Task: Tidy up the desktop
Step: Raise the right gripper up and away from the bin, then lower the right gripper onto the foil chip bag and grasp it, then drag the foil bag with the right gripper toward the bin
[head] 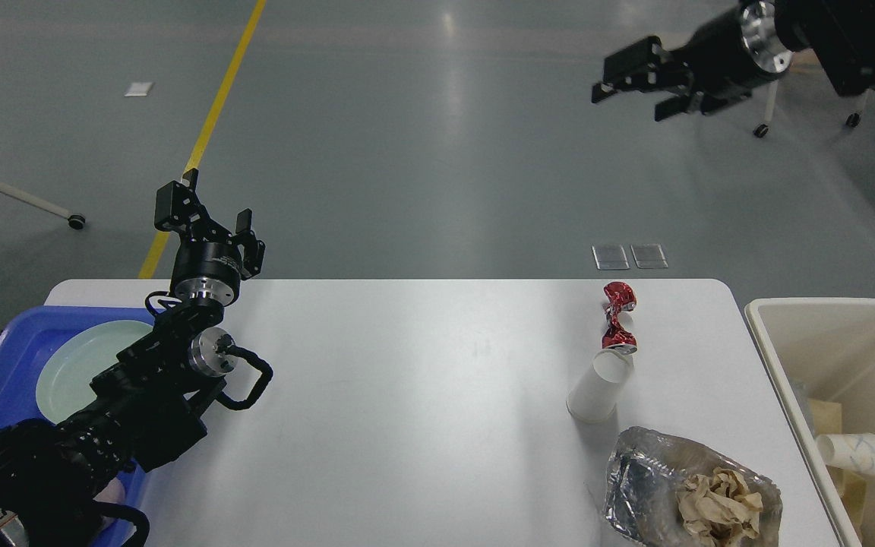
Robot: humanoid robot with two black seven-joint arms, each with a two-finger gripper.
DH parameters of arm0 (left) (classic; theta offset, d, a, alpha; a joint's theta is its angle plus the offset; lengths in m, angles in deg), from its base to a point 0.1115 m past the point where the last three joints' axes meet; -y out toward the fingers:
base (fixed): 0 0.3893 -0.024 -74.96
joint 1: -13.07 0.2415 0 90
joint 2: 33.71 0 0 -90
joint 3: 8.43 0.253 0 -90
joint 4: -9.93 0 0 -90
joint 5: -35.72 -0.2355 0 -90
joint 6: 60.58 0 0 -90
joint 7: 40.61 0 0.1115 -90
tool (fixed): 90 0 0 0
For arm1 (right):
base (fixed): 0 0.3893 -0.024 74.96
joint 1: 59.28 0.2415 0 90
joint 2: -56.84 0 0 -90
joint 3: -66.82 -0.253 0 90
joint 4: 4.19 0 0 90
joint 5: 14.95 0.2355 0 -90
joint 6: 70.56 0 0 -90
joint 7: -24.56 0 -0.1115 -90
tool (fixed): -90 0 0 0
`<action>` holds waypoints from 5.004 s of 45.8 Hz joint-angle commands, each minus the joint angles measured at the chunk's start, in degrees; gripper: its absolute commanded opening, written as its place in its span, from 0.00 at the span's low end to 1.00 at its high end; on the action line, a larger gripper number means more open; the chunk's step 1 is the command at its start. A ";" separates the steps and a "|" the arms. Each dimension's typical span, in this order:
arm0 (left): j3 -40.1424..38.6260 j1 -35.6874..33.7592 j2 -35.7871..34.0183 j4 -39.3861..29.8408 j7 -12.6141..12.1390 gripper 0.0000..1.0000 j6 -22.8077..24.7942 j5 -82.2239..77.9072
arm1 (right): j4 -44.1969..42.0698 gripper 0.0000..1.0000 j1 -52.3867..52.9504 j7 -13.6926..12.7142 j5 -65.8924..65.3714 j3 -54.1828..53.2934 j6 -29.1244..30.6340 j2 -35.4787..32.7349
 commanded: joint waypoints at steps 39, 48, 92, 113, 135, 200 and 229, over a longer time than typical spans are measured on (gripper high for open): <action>0.00 0.00 0.00 0.03 0.00 1.00 0.00 -0.03 | 40.51 1.00 36.15 -17.56 -1.23 -12.56 0.00 -10.58; 0.00 0.00 0.00 0.03 0.00 1.00 0.00 0.06 | 39.89 1.00 35.89 -25.73 -1.14 -12.82 0.00 -13.48; 0.00 0.00 0.00 0.03 0.00 1.00 0.00 0.06 | 45.07 1.00 21.04 -30.49 -4.13 -15.81 0.00 -18.58; 0.00 0.00 0.00 0.03 0.00 1.00 0.00 -0.03 | 45.34 1.00 2.23 -30.40 -14.59 -17.12 0.00 -18.05; 0.00 0.00 0.00 -0.05 0.00 1.00 0.00 0.06 | 56.41 1.00 -9.55 -30.40 -31.72 -19.85 -10.17 -17.44; 0.00 0.00 0.00 0.03 0.00 1.00 0.00 -0.03 | 48.68 0.59 -29.50 -28.64 -47.64 -19.68 -39.53 -13.74; 0.00 0.00 0.00 0.03 0.00 1.00 0.00 0.06 | 49.47 0.03 -28.18 -20.64 -47.46 -19.32 -37.08 -17.52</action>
